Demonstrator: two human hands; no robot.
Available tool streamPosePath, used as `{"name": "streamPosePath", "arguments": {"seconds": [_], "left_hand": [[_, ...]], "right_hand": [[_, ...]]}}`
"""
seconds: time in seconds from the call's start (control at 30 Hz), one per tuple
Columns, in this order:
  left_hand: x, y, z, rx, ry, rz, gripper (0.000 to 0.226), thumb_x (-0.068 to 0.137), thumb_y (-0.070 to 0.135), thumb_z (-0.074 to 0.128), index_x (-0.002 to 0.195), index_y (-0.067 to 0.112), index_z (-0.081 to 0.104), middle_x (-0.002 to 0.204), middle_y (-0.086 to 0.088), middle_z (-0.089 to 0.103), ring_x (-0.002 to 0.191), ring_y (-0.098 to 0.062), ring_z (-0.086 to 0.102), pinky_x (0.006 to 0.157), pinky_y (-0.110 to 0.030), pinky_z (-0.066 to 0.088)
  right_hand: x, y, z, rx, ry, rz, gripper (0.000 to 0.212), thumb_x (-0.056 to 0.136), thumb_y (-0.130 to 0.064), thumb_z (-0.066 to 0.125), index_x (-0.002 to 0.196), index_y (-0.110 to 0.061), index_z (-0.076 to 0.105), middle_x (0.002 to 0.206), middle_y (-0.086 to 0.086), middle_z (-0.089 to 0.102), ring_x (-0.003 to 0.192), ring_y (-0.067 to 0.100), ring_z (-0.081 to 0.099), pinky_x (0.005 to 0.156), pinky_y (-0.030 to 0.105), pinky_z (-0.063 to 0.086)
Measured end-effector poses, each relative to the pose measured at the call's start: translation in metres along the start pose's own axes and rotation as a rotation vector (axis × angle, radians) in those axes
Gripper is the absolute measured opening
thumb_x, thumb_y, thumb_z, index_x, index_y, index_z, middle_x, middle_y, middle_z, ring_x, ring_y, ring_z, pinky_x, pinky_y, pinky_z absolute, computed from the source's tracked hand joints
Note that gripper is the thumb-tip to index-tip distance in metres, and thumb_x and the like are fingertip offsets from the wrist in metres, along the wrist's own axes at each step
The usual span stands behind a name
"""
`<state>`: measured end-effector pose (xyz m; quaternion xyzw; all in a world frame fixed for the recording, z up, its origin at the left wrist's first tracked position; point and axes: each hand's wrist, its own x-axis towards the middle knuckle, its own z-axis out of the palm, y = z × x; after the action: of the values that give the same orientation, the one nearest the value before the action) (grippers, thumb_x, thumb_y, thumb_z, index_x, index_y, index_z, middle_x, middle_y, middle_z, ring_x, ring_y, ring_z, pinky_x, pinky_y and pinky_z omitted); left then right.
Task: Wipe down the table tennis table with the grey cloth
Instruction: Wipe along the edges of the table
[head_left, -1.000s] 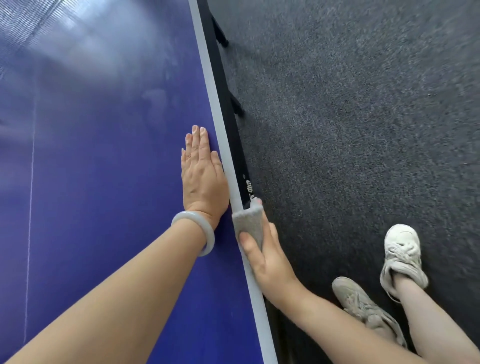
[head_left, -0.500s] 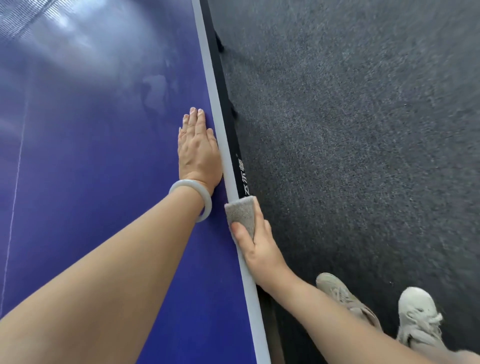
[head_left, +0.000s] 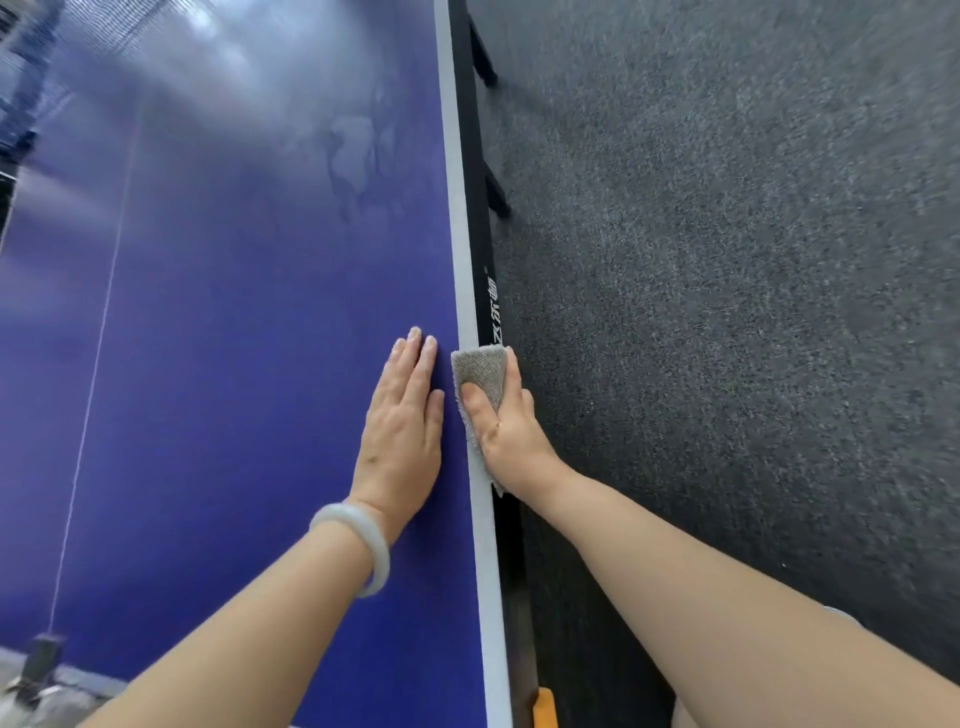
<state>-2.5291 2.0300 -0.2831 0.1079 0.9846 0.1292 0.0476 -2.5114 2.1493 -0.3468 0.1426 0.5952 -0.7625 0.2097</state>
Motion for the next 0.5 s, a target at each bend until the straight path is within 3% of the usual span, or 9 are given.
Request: {"name": "streamPosePath", "arguments": {"seconds": [0.13, 0.23, 0.3, 0.4, 0.5], "left_hand": [[-0.013, 0.012, 0.016, 0.009, 0.060, -0.073, 0.052, 0.103, 0.016, 0.025, 0.154, 0.009, 0.023, 0.163, -0.003, 0.017, 0.152, -0.014, 0.008, 0.125, -0.039, 0.009], [-0.012, 0.011, 0.017, 0.020, 0.055, -0.087, 0.050, 0.105, 0.011, 0.028, 0.155, 0.010, 0.023, 0.163, -0.002, 0.016, 0.152, -0.013, 0.007, 0.125, -0.039, 0.008], [-0.013, 0.008, 0.017, 0.026, 0.055, -0.076, 0.050, 0.106, 0.007, 0.031, 0.155, 0.010, 0.022, 0.164, -0.001, 0.015, 0.152, -0.013, 0.006, 0.125, -0.039, 0.007], [-0.013, 0.008, 0.018, 0.036, 0.066, -0.065, 0.051, 0.106, 0.007, 0.031, 0.155, 0.009, 0.022, 0.164, -0.003, 0.016, 0.152, -0.015, 0.008, 0.125, -0.039, 0.007], [-0.013, 0.007, 0.018, 0.033, 0.068, -0.062, 0.050, 0.106, 0.007, 0.031, 0.155, 0.009, 0.023, 0.164, -0.003, 0.017, 0.153, -0.016, 0.008, 0.125, -0.040, 0.008]], "right_hand": [[-0.004, -0.005, 0.001, 0.016, 0.028, -0.024, 0.074, 0.101, -0.051, 0.042, 0.159, -0.033, 0.001, 0.139, 0.007, 0.034, 0.125, 0.015, 0.040, 0.100, 0.021, 0.025], [-0.029, 0.009, 0.013, 0.032, 0.120, -0.031, 0.071, 0.100, -0.053, 0.039, 0.159, -0.030, 0.008, 0.134, 0.005, 0.038, 0.124, 0.016, 0.045, 0.103, 0.025, 0.034], [-0.067, 0.029, 0.024, 0.064, 0.136, -0.049, 0.075, 0.095, -0.059, 0.035, 0.159, -0.032, 0.007, 0.135, -0.004, 0.036, 0.125, 0.002, 0.041, 0.106, 0.013, 0.030], [-0.114, 0.054, 0.030, 0.063, 0.094, -0.037, 0.080, 0.091, -0.066, 0.032, 0.158, -0.035, 0.003, 0.136, -0.027, 0.029, 0.124, -0.025, 0.027, 0.096, -0.006, 0.018], [-0.100, 0.046, 0.023, 0.019, 0.058, -0.043, 0.081, 0.092, -0.062, 0.032, 0.159, -0.027, 0.003, 0.142, -0.019, 0.029, 0.129, -0.013, 0.031, 0.099, -0.004, 0.019]]}}
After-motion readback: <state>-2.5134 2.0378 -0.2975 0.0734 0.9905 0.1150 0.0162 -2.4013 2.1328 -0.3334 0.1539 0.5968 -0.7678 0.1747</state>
